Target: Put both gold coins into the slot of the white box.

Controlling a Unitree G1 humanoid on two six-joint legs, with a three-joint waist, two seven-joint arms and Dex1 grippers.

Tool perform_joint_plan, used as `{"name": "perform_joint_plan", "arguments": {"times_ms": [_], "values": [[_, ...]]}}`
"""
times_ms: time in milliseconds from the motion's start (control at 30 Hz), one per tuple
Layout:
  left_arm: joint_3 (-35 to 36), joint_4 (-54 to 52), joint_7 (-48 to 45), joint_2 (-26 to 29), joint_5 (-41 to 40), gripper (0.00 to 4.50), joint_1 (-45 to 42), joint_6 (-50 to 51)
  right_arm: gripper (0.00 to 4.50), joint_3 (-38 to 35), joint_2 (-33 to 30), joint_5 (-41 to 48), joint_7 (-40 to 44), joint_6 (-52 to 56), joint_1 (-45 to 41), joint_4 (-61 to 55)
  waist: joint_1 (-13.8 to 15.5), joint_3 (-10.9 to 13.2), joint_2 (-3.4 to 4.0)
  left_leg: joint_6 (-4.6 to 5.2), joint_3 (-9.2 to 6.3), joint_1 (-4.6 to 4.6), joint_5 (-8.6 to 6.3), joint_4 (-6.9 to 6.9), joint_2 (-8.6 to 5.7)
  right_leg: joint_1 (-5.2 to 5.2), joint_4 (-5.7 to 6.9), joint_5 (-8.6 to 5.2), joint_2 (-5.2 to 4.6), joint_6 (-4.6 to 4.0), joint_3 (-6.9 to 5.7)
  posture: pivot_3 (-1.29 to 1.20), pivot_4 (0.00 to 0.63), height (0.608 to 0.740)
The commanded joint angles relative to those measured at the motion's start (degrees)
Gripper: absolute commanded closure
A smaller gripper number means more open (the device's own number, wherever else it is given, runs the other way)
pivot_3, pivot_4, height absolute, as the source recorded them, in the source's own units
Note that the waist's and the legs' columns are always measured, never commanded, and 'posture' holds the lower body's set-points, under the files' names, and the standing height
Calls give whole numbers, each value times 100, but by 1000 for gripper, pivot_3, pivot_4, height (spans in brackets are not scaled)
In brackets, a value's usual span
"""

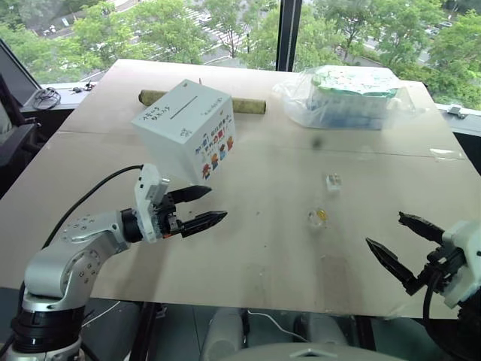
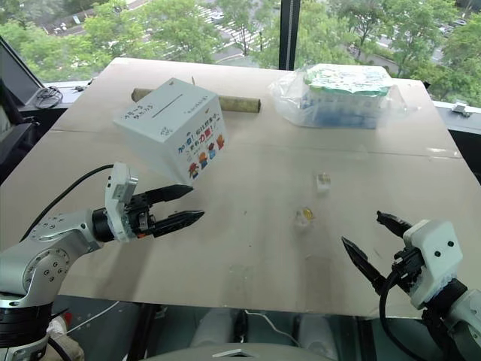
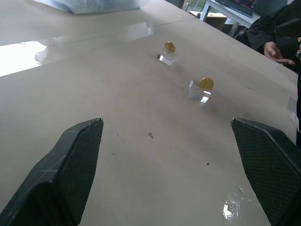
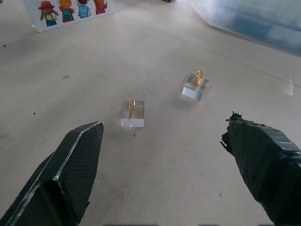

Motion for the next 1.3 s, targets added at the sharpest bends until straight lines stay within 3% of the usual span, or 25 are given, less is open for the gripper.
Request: {"name": "perform_joint_plan", "arguments": {"times_ms": [33, 167, 300, 367, 567, 700, 800, 1300], "values": [[-68, -34, -93, 41, -12, 67, -284, -138, 0, 242, -23, 124, -278, 127, -196, -193, -4, 0, 0, 0, 0, -1, 0, 0, 0, 0, -1, 0, 0, 0, 0, 0, 150, 740], [-393, -143, -276, -34, -27, 67, -806, -254, 0, 1080, -133, 549, -920, 921, -1101, -137, -11, 7, -15, 0, 1, 0, 1, 6, 1, -2, 9, 1, 1, 0, 1, 0, 150, 740], [-764, -212, -610, 51, 30, 67, -1087, -323, 0, 1914, -212, 334, -1156, 1350, -2156, 385, -29, 8, -17, 1, 6, 5, 0, 4, -3, -4, 12, 1, 0, -1, 9, 0, 150, 740], [-983, -268, -978, 219, 169, 0, -1111, -486, 772, 2262, -180, 245, -1246, 1545, -2632, 690, -23, 11, -12, 1, 9, -1, 0, 3, -4, -11, 11, 1, 1, -1, 10, 0, 150, 740], [-1163, -219, -1241, 307, 351, 0, -1217, -751, 772, 2834, 41, 117, -1405, 1961, -3466, 1343, -3, 23, 2, 1, 9, -22, 0, -8, -7, -25, 3, -1, 1, -5, 9, 0, 150, 740], [-1101, -214, -1306, 360, 310, 0, -1193, -760, 772, 2899, 103, 50, -1445, 2098, -3646, 1495, -6, 26, 6, 2, 11, -21, 0, -7, -7, -25, 3, -1, 0, -5, 10, 0, 150, 740], [-1073, -208, -1339, 407, 292, 0, -1169, -782, 2083, 2904, 127, 5, -1446, 2159, -3692, 1501, -10, 29, 10, 1, 12, -21, 0, -7, -6, -26, 5, -2, 1, -4, 10, 0, 150, 740], [-961, -182, -1343, 443, 317, 0, -1031, -878, 2083, 3093, 172, -427, -1302, 2140, -3686, 1680, -8, 29, 10, 1, 13, -20, 0, -5, -6, -25, 5, -2, 1, -4, 10, 0, 150, 740]]}}
